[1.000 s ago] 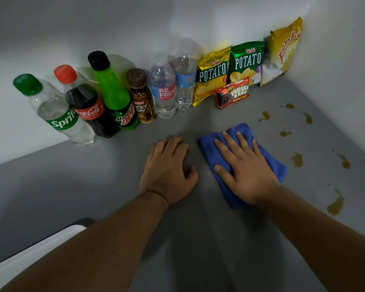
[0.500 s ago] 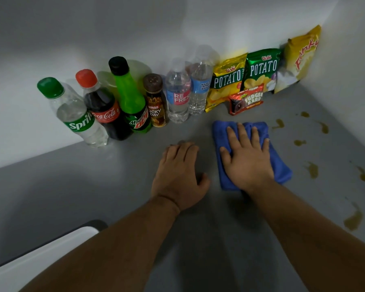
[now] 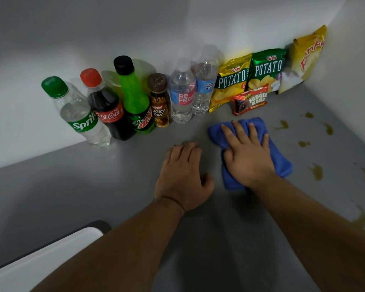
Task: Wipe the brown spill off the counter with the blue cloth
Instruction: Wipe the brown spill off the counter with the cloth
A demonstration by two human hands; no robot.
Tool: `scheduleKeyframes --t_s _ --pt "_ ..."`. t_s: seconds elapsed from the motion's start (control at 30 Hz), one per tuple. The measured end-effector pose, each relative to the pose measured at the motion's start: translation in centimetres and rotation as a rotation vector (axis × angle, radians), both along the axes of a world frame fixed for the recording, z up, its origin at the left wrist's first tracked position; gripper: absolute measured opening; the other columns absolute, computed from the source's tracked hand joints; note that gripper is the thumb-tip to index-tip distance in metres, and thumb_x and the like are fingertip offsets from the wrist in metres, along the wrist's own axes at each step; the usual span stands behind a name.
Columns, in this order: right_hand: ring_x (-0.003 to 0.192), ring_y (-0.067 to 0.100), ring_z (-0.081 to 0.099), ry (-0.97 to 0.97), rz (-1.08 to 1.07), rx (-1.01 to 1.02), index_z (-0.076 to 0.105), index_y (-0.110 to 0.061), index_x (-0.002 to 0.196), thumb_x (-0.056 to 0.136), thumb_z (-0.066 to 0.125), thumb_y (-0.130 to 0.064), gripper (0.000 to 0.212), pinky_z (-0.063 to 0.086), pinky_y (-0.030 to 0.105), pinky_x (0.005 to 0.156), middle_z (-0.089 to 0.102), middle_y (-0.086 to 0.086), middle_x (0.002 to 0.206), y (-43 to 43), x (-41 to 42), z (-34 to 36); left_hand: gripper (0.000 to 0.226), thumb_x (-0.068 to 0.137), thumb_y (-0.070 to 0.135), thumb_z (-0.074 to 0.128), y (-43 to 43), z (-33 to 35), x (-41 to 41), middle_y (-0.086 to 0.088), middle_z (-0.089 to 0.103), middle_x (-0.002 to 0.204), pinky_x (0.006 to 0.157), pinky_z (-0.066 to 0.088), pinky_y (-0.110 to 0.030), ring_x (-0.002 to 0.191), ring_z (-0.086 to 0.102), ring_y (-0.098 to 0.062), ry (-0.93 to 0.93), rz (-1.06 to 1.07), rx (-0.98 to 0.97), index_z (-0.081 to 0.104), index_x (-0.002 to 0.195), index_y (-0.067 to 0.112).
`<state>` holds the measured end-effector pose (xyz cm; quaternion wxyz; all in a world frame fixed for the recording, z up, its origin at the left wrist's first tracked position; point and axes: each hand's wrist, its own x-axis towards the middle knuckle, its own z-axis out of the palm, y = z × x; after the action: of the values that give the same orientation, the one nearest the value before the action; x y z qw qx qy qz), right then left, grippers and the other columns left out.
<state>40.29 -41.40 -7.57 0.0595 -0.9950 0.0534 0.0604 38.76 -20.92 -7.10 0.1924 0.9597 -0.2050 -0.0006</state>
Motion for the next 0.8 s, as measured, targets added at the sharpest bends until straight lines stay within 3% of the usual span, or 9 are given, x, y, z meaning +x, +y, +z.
scheduleKeyframes --t_s 0.1,0.33,0.43,0.6,0.8 --pt "0.159 0.038 -0.002 0.01 0.054 -0.016 0.013 -0.039 0.163 0.102 0.022 -0.047 0.062 0.0 0.065 0.125 0.006 0.002 0.175 1.8 -0.2 0.1 0.064 0.082 0.049 0.058 0.0 0.0 0.0 -0.008 0.052 0.147 0.119 0.037 -0.05 0.134 0.047 -0.031 0.003 -0.003 -0.001 0.053 0.134 0.012" --pt "0.16 0.013 -0.007 0.032 0.351 0.091 0.012 -0.039 0.164 0.104 0.023 -0.058 0.064 -0.004 0.042 0.129 0.005 -0.013 0.173 -3.7 -4.6 1.0 0.063 0.082 0.049 0.057 0.1 0.1 0.0 -0.006 0.051 0.147 0.116 0.038 -0.05 0.134 0.046 -0.029 0.006 -0.017 0.001 0.055 0.134 0.014" --pt "0.16 0.016 -0.002 0.019 0.338 0.11 0.016 -0.037 0.164 0.103 0.027 -0.058 0.065 -0.004 0.042 0.128 0.01 -0.012 0.173 -4.9 -3.5 1.2 0.063 0.083 0.047 0.058 0.1 0.2 0.0 -0.008 0.052 0.146 0.115 0.039 -0.052 0.133 0.047 -0.033 -0.008 -0.03 0.016 0.057 0.136 0.013" --pt "0.161 0.023 0.002 -0.027 0.144 0.07 0.017 -0.031 0.165 0.108 0.028 -0.048 0.06 0.0 0.051 0.129 0.011 -0.003 0.174 -2.2 -3.3 0.4 0.062 0.086 0.048 0.056 0.2 0.3 0.1 -0.009 0.051 0.147 0.112 0.041 -0.05 0.132 0.046 -0.034 -0.003 -0.055 0.045 0.056 0.138 0.013" --pt "0.16 0.019 0.002 -0.069 0.172 0.108 0.02 -0.031 0.165 0.108 0.023 -0.053 0.061 0.004 0.049 0.13 0.013 -0.007 0.173 -1.4 -11.3 -0.4 0.06 0.086 0.047 0.056 0.1 0.5 -0.1 -0.008 0.052 0.147 0.109 0.043 -0.05 0.13 0.048 -0.034 -0.012 -0.049 0.056 0.057 0.136 0.015"
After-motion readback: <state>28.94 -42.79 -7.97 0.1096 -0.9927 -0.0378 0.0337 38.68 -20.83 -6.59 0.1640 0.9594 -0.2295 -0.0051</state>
